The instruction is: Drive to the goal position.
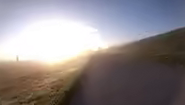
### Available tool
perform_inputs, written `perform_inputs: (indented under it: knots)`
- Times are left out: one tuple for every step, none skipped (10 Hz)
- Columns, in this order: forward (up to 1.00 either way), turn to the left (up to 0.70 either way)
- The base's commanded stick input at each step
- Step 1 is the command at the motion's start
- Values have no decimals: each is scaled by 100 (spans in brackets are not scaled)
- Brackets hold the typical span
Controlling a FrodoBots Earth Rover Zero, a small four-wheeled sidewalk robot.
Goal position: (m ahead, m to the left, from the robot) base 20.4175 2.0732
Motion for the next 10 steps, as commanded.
perform_inputs:
  knots:
    - [100, 0]
    - [100, 0]
    - [100, 0]
    - [100, 0]
    - [100, 0]
    - [100, 0]
    - [100, 0]
    - [100, 0]
    - [100, 0]
    - [100, 0]
